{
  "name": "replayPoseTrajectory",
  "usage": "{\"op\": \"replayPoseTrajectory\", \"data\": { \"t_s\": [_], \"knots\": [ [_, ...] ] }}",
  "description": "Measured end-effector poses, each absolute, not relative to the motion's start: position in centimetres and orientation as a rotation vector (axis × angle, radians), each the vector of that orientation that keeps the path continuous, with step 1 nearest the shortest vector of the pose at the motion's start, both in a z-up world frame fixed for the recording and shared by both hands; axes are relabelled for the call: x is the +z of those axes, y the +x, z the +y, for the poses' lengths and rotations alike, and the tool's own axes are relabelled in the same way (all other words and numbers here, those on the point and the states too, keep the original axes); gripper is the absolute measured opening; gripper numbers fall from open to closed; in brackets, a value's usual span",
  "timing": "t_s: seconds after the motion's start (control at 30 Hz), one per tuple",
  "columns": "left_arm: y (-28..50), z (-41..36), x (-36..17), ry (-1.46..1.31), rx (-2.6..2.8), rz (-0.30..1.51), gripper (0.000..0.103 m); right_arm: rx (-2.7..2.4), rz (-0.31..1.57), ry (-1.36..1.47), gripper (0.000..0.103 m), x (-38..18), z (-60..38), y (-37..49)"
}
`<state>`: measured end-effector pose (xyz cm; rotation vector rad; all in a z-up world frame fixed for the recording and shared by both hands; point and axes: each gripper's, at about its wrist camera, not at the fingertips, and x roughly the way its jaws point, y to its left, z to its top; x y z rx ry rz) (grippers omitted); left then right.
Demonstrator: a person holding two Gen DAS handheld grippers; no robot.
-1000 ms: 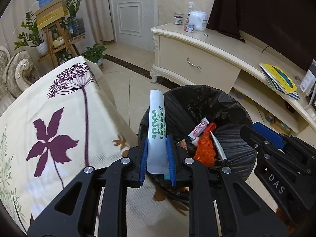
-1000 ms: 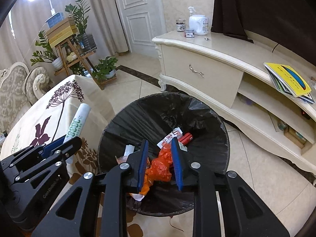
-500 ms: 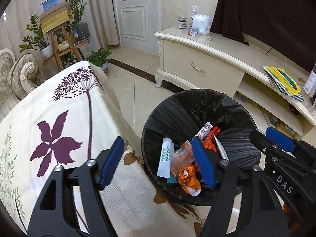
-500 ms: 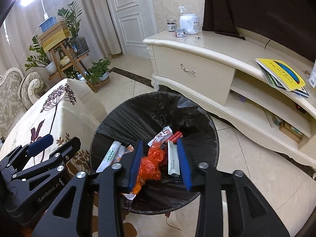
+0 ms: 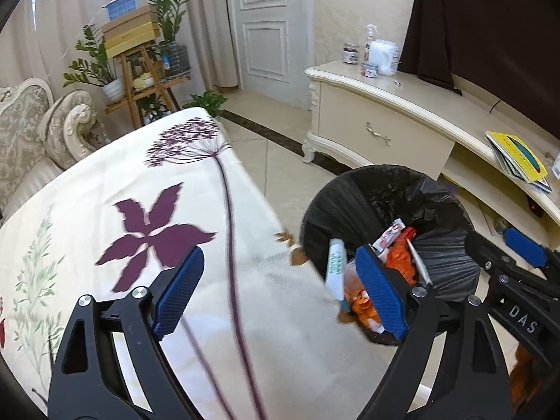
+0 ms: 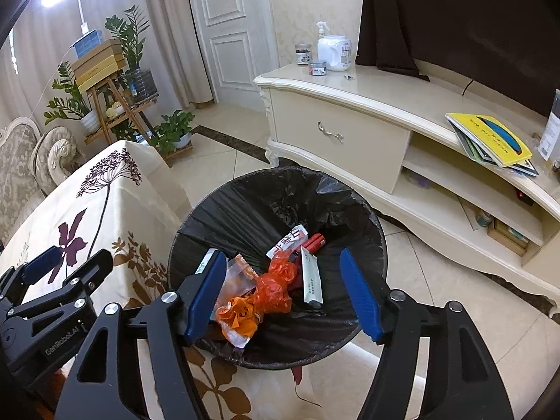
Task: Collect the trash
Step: 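Lift both open tools up away from the bin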
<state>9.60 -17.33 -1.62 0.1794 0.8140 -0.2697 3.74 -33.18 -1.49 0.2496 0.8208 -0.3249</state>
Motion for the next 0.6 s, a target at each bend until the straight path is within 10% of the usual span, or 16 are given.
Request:
{"op": "replayPoseTrajectory", "data": {
  "t_s": [0.6],
  "knots": [
    [4.5,-9.9,0.3,0.136,-0.224,0.788,0.091,-0.313,0.783,0.179,0.077,0.2,-27.7,-0.7]
  ]
}}
